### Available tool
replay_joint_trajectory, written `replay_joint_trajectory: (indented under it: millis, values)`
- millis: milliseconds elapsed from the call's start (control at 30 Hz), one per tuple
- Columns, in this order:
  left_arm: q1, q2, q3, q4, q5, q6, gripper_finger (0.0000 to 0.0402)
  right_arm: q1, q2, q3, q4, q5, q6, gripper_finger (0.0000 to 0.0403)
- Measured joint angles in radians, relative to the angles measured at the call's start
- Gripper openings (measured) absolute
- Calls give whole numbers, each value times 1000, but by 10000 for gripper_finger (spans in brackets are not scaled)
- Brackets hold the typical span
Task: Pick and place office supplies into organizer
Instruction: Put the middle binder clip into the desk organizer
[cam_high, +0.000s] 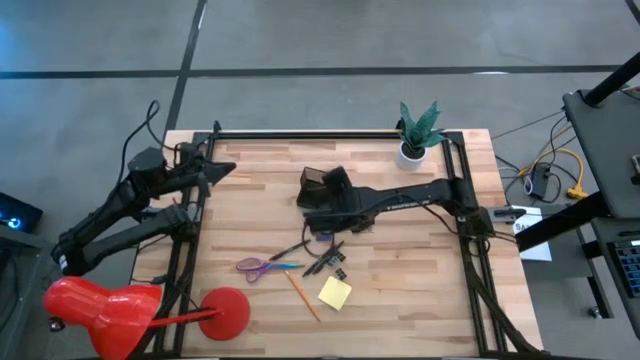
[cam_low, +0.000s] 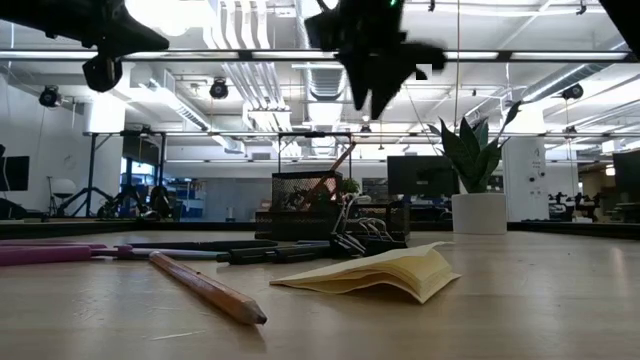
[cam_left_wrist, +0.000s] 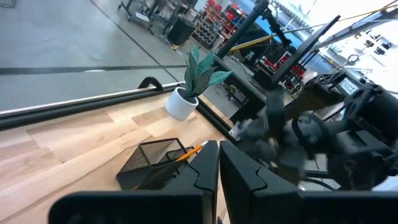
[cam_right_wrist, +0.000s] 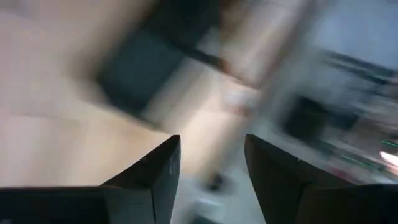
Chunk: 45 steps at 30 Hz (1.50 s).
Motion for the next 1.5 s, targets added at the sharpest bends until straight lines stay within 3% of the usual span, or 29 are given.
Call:
replay_joint_trajectory:
  millis: [167, 233, 433, 567, 900, 1200, 1500]
  values:
    - [0, -19, 0, 0, 0, 4, 0, -6, -2, 22, -3, -726, 186, 168]
    - [0, -24, -2, 0, 0, 4, 0, -6, -2, 11, 38, -829, 208, 164]
    - [0, -22, -10, -3, 0, 3, 0, 43, -2, -55, 119, -711, 18, 165]
    - [1, -18, -11, -9, 0, 2, 0, 75, -1, -127, 214, -699, -110, 169]
    - [0, -14, -11, -9, 0, 1, 0, 85, -1, -240, 449, -670, -120, 149]
    - [0, -14, -11, -9, 0, 0, 0, 87, -1, -329, 576, -667, -114, 118]
    - [0, -2, -12, -10, -1, 0, 0, 85, -1, -369, 618, -593, -108, 78]
